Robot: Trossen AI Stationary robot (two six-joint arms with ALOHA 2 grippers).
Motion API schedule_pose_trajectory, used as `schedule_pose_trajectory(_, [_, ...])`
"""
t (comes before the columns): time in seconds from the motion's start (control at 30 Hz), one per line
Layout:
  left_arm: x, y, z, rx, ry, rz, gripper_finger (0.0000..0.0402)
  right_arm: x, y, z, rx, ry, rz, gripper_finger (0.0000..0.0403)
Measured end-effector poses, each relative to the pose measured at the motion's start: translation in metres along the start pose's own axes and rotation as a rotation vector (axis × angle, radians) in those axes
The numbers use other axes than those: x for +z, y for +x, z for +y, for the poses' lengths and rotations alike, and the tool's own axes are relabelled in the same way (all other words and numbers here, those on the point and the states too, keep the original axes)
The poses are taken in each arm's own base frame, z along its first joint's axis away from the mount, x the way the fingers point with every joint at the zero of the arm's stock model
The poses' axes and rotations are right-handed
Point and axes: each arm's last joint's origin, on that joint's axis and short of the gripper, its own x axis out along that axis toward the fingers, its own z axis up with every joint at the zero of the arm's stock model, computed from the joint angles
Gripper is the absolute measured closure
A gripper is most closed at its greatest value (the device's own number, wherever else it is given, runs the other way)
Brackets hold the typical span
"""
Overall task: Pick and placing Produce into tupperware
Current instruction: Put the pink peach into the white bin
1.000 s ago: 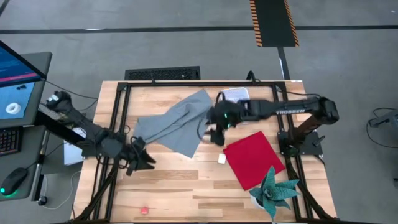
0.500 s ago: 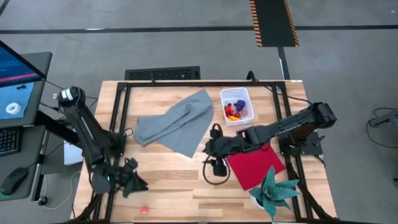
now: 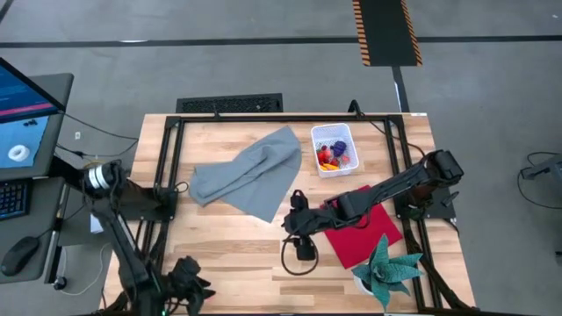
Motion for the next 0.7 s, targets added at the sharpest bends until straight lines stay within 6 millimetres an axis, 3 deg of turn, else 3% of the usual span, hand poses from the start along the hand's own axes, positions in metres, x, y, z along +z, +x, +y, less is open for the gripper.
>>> schedule_pose_trajectory(0.33, [-0.049,0.020,-0.015,0.106,-0.167,0.017,0.0233,-0.006,-0.002,0.023,0.036,-0.059,0.022,0.0178])
schedule_pose_trajectory(0.57, [-0.053,0.017,-0.023,0.286,-0.140,-0.010,0.0286,-0.009,-0.004,0.034,0.042,-0.077,0.019,0.0188])
schedule_pose_trajectory(0.7, [-0.055,0.015,-0.029,0.274,-0.149,-0.011,0.0311,-0.008,-0.006,0.043,0.062,-0.086,-0.003,0.0188])
